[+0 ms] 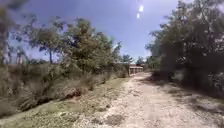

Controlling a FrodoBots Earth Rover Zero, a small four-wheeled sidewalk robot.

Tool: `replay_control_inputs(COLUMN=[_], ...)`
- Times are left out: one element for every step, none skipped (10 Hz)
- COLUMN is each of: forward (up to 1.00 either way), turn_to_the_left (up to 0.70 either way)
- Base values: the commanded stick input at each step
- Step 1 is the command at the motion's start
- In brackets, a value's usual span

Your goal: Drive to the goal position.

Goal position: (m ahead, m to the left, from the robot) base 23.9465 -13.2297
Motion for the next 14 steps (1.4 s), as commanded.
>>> replay_control_inputs(forward=[0.7,0.7,0.7,0.7,0.7,0.7,0.7,0.7,0.7,0.7,0.7,0.7,0.7,0.7], turn_to_the_left=[-0.35,-0.35,-0.33,-0.13,-0.05,0.0,0.0,0.0,0.0,0.0,0.0,0.0,0.0,0.0])
